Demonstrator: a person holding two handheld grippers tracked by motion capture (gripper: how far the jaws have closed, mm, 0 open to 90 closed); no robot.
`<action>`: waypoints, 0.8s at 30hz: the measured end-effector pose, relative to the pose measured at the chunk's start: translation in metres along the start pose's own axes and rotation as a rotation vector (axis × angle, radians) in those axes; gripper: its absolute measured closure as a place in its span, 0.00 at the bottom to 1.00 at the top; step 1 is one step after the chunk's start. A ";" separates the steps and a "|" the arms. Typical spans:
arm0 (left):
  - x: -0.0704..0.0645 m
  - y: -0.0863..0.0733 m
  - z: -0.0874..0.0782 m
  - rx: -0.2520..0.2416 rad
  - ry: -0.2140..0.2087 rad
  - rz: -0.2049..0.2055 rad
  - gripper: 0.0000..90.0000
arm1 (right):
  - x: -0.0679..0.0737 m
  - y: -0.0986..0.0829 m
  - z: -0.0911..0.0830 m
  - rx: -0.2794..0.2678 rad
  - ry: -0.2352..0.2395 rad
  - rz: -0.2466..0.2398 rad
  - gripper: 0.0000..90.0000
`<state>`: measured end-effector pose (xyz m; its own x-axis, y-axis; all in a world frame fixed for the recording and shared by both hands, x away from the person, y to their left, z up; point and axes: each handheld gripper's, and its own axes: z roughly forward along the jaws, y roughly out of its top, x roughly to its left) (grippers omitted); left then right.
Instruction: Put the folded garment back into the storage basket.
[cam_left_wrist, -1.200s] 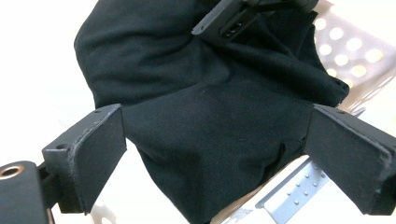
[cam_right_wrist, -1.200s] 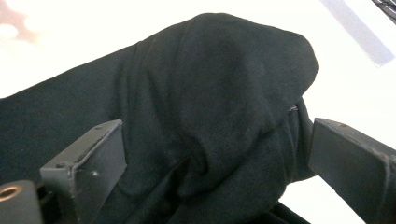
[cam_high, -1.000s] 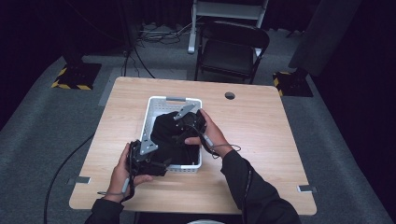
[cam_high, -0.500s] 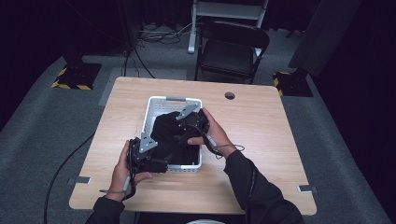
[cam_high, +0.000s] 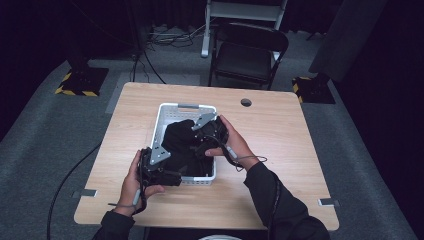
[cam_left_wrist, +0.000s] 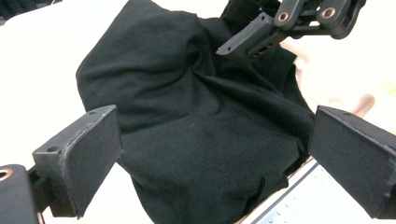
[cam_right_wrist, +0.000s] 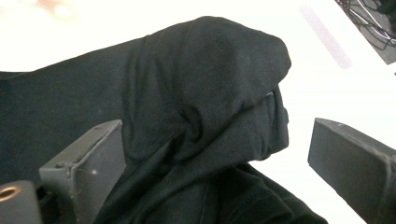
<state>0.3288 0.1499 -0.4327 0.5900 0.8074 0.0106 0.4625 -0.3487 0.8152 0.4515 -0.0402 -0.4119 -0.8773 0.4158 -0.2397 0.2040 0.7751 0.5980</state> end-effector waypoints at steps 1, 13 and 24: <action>-0.001 0.000 0.000 -0.005 -0.002 -0.001 0.03 | 0.000 0.000 -0.002 0.000 0.002 -0.002 0.05; -0.009 0.004 -0.003 -0.024 -0.011 0.022 0.03 | -0.001 -0.007 -0.018 -0.005 -0.008 -0.012 0.05; -0.020 0.007 -0.003 -0.038 -0.045 0.059 0.03 | -0.001 -0.017 -0.031 -0.014 -0.015 -0.018 0.05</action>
<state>0.3179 0.1329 -0.4257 0.6447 0.7637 0.0342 0.4010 -0.3759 0.8354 0.4351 -0.0687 -0.3983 -0.8741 0.4089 -0.2621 0.1819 0.7760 0.6039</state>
